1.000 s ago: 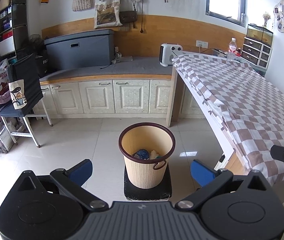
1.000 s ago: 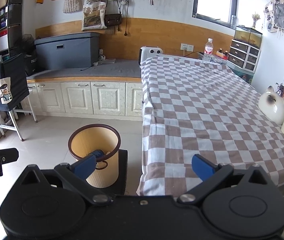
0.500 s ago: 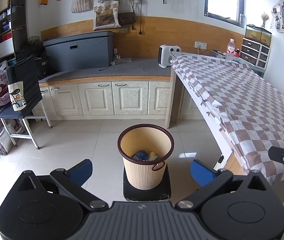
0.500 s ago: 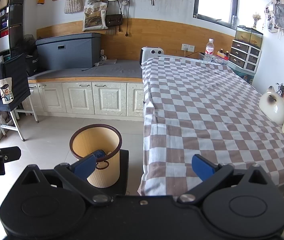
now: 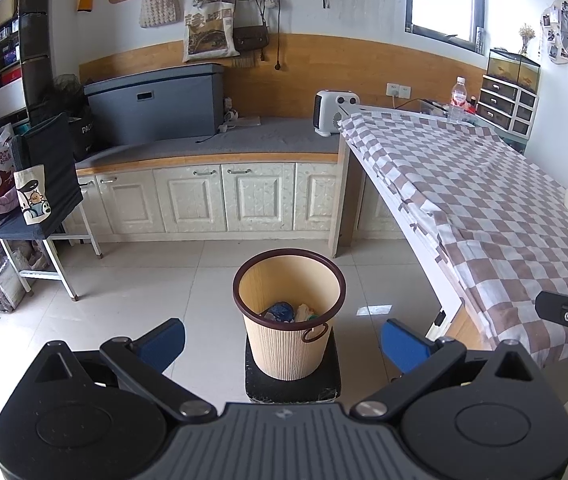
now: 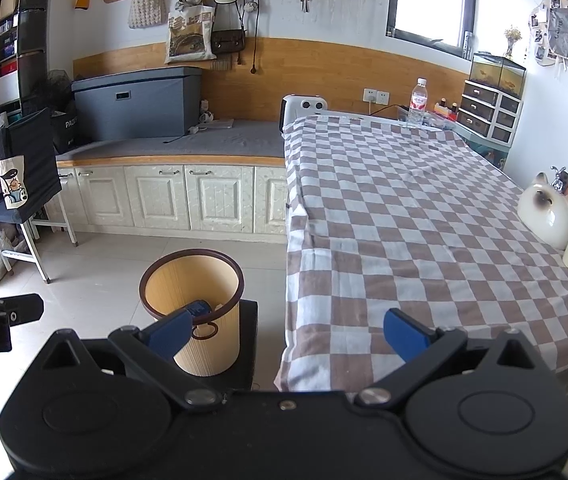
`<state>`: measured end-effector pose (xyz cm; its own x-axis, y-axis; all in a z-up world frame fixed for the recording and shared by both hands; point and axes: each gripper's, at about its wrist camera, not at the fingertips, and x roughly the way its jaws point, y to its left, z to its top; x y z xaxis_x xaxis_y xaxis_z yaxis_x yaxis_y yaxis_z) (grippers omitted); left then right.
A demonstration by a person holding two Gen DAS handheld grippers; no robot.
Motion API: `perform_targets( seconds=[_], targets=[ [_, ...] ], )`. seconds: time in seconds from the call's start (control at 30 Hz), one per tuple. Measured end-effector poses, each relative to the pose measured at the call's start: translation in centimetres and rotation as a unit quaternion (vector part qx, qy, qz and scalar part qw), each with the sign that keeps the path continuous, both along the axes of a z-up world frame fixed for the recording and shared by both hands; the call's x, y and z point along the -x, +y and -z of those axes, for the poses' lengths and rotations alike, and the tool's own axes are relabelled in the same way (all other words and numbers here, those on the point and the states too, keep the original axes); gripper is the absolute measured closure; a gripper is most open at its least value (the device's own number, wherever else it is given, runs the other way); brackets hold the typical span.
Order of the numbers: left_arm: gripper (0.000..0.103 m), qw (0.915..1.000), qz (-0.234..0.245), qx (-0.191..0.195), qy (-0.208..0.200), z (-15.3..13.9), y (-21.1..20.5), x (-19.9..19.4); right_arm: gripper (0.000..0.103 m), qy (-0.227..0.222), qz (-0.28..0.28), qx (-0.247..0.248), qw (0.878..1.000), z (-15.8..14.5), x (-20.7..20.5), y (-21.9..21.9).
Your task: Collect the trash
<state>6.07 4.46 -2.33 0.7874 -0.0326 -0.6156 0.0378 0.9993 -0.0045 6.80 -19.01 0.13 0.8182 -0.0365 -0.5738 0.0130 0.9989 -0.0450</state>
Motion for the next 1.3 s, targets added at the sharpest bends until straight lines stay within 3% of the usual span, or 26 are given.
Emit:
perform_targets(
  seconds=[1.3],
  targets=[
    [0.000, 1.0000, 0.001, 0.000, 0.000, 0.13, -0.29, -0.10, 0.000, 0.000, 0.001, -0.002, 1.000, -0.10, 0.03, -0.37]
  ],
)
